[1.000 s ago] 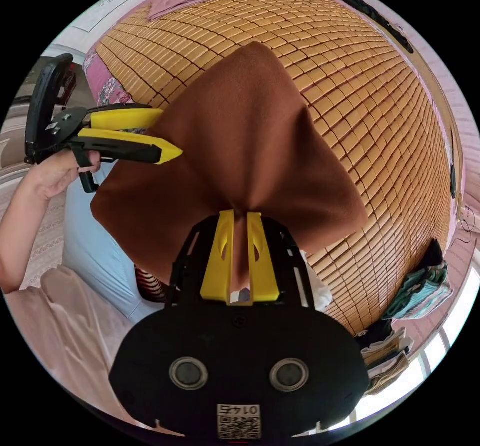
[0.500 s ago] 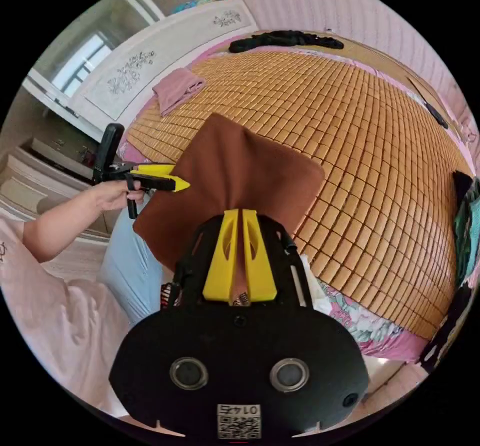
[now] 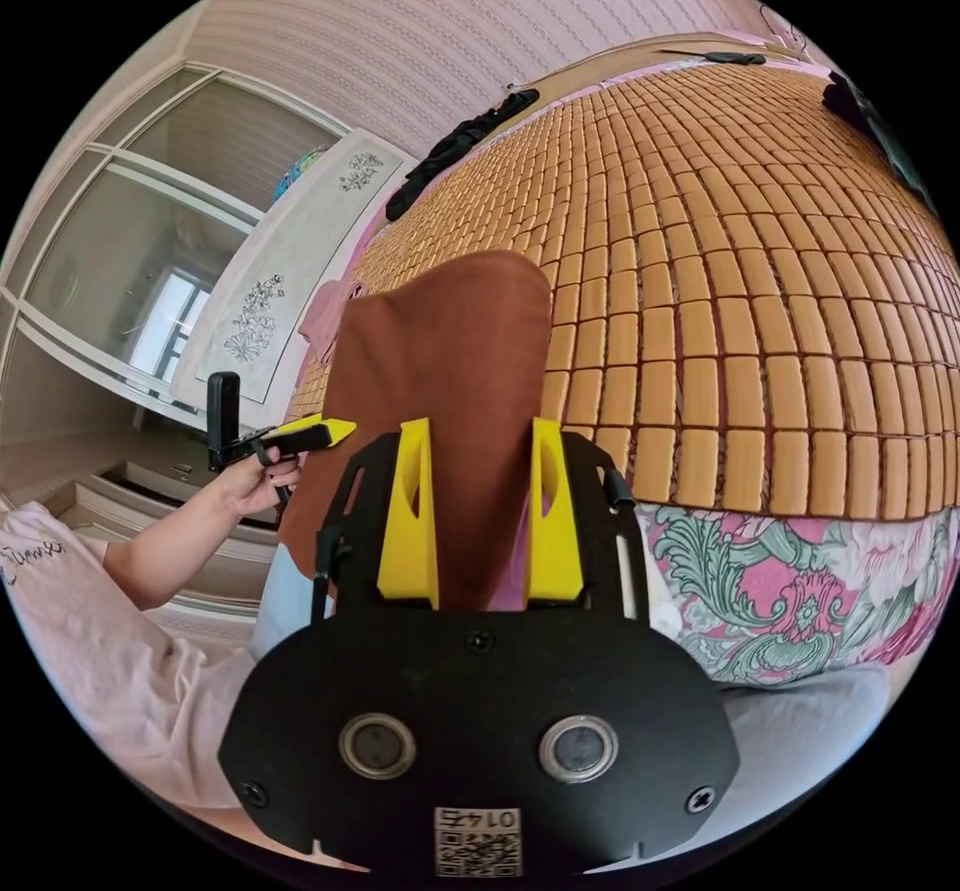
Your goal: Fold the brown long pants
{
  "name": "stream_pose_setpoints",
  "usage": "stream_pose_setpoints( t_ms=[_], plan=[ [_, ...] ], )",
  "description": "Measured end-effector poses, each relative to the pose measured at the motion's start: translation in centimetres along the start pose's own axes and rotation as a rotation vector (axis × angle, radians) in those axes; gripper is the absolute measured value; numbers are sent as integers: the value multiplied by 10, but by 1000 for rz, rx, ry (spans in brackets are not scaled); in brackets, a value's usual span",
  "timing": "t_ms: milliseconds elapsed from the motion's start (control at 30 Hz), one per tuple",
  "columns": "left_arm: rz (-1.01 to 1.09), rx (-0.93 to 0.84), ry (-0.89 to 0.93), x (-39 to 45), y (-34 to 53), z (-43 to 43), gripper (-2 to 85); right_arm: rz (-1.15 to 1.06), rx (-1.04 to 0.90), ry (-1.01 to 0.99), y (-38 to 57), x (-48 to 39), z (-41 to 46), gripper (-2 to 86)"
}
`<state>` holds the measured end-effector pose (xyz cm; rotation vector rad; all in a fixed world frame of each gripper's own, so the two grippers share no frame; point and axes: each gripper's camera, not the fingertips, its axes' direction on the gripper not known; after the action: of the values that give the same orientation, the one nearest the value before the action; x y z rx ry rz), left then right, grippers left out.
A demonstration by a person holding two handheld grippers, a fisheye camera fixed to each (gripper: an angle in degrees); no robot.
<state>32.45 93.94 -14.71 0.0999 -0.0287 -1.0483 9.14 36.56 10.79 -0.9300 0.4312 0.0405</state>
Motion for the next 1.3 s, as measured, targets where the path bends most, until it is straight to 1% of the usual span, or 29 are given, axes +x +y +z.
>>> stream_pose_setpoints(
  t_ms=[67,167,233,333,433,600,700,767,833,900,1000,1067,1100,1133,1167,1200,1233,1267,1300],
  plan=[
    [-8,3,-16,1,-1,3,184,1,15,-3,9,7,-5,137],
    [-65,6,60,-13,-1,10,184,2,16,-29,18,16,-9,139],
    [-49,12,60,-14,-2,11,180,-21,5,-9,20,14,-10,140],
    [-31,24,81,-14,-2,12,144,-77,-48,39,19,4,-11,134],
    [-3,40,79,-10,-3,7,111,-87,-99,27,15,-2,-18,111],
    [-33,45,120,-12,1,0,91,-208,-165,31,11,-36,-37,85],
    [-37,62,113,-8,7,-8,86,-340,-153,25,11,-71,-57,80],
    [-104,88,161,-7,14,-12,84,-447,-155,34,8,-98,-74,79],
    [-128,120,200,3,15,-11,82,-499,-148,51,1,-109,-93,79],
    [-105,146,218,24,7,-8,81,-525,-140,62,-10,-110,-117,78],
    [-84,193,309,67,-29,9,80,-557,-157,105,-40,-99,-173,78],
    [-33,229,405,116,-82,29,80,-605,-167,195,-77,-93,-234,79],
    [-16,243,425,130,-98,34,80,-614,-166,225,-88,-91,-252,79],
    [14,282,476,160,-132,44,80,-639,-149,301,-111,-89,-288,80],
    [68,336,522,195,-169,54,83,-640,-129,416,-138,-84,-324,84],
    [86,363,545,212,-187,60,84,-632,-117,482,-151,-81,-341,86],
    [97,384,574,246,-226,74,90,-601,-98,613,-179,-72,-372,97],
    [96,367,567,281,-266,94,97,-499,-82,746,-209,-58,-398,112],
    [107,352,545,297,-285,106,100,-438,-76,799,-222,-50,-408,118]
  ],
)
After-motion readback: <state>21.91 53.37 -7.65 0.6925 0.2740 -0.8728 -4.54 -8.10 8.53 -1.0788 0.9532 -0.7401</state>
